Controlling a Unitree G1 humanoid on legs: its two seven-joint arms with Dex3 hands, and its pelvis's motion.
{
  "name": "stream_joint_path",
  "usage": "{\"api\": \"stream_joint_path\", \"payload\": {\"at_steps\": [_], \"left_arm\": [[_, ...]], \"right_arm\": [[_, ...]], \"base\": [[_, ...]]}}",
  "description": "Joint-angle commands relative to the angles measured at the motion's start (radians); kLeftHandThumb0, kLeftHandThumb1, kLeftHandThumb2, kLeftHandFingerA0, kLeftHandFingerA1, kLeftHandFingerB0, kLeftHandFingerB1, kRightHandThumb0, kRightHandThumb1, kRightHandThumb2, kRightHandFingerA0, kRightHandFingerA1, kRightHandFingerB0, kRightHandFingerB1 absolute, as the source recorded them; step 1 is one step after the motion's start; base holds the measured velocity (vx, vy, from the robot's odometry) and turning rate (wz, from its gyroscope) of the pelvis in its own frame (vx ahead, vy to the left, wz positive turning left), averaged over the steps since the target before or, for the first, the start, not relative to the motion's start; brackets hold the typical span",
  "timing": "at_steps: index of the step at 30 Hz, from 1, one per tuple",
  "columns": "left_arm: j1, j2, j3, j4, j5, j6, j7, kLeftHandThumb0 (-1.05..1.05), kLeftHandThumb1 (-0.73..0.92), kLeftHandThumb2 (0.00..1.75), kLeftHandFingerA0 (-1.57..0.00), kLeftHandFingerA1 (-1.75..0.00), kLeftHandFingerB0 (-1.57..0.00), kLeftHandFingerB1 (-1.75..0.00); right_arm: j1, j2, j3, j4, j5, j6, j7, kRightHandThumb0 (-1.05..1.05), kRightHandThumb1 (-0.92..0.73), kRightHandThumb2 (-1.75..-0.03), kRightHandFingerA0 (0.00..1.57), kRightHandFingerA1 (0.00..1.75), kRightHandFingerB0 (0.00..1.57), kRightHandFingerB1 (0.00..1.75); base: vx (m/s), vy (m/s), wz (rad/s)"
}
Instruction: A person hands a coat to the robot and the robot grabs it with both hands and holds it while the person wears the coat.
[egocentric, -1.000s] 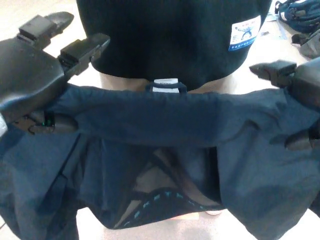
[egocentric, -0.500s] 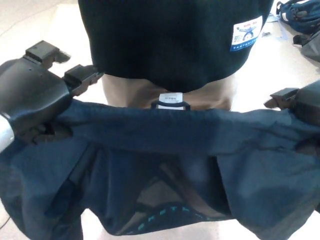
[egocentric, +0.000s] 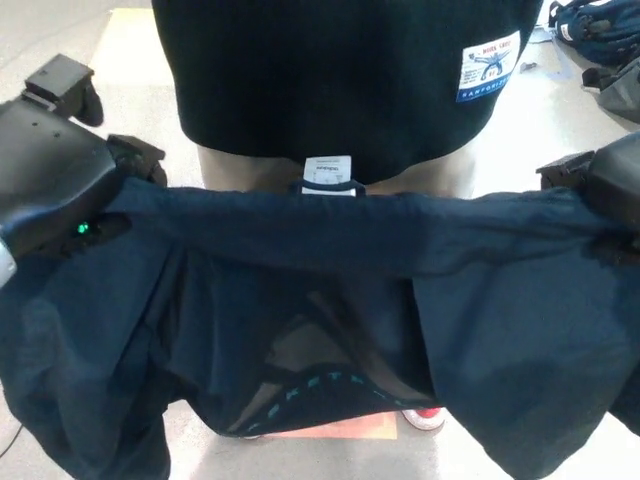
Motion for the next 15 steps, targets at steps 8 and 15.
{"api": "stream_joint_path", "payload": {"at_steps": [8, 15], "left_arm": [[-0.015, -0.098, 0.033, 0.329, 0.204, -0.105, 0.879, -0.14, 0.58, 0.58, -0.86, -1.64, -0.65, -0.95], [-0.026, -0.129, 0.072, 0.328, 0.175, -0.104, 0.957, -0.08, 0.64, 0.58, -0.85, -1.71, -0.66, -1.01]], "right_arm": [[0.079, 0.205, -0.164, 0.301, -0.106, -0.267, -0.923, -0.08, -0.72, -0.62, 0.85, 1.75, 0.52, 1.31], [0.051, 0.257, -0.152, 0.336, -0.174, -0.226, -1.089, -0.19, -0.58, -0.92, 1.20, 1.38, 0.72, 0.99]], "base": [[0.00, 0.000, 0.00], [0.00, 0.000, 0.00]]}}
